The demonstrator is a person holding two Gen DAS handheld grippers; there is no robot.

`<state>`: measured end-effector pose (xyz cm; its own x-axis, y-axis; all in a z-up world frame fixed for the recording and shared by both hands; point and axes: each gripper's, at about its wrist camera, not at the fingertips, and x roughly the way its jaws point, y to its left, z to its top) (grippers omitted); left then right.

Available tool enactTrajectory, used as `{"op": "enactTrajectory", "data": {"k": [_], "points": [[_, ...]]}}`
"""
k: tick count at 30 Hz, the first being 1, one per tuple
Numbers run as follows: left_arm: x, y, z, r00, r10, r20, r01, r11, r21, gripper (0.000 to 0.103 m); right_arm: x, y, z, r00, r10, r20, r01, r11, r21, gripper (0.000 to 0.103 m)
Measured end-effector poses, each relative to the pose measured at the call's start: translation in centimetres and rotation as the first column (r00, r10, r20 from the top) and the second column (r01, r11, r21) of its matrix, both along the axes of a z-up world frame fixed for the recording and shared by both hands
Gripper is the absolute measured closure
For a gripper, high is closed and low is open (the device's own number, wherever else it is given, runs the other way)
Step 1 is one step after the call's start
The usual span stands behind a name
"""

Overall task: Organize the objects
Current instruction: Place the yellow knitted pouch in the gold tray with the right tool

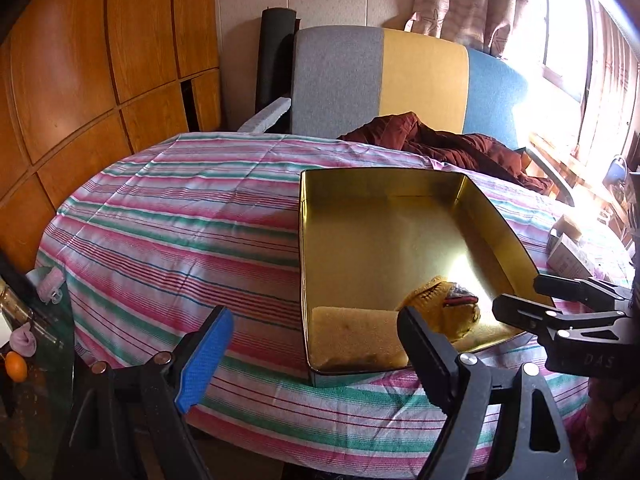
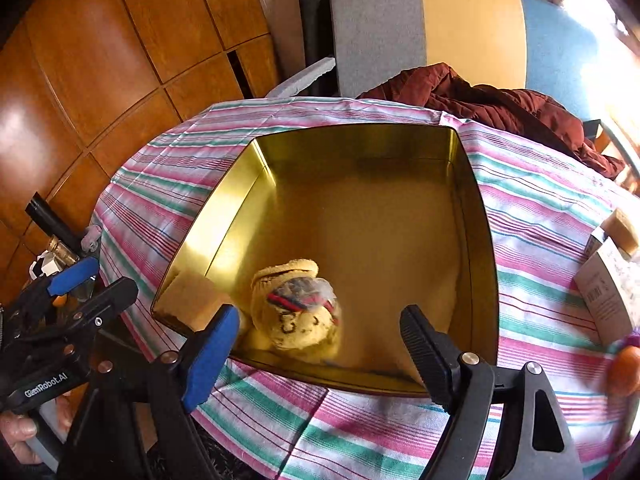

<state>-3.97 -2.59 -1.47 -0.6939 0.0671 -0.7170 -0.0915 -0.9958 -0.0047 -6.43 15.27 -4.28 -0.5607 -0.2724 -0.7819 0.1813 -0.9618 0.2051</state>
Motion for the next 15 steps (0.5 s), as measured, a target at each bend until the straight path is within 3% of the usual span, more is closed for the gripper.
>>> {"op": "enactTrajectory", "data": {"k": [7,12,15], "points": [[0.7,1.0,0.7,1.0,-0.017,-0.02,0.016,0.999,-0.029,0.018,2.1,0.8,2.0,0.99,-0.064,-0.122,0.075,0.993,0.087,0.0],[1.1,2.0,1.2,0.998,-0.042,-0.039,0.04,0.998,-0.046,0.018,4.2,1.3,4.0,0.95,-0.112,-0.292,0.171,0.967,0.186,0.0],[1.3,2.8,1.6,0.997,-0.062,-0.049,0.059,0.997,-0.059,0.018,4.5,2.4,4.0,0.936,-0.158,-0.315,0.232,0.949,0.215,0.0]]}}
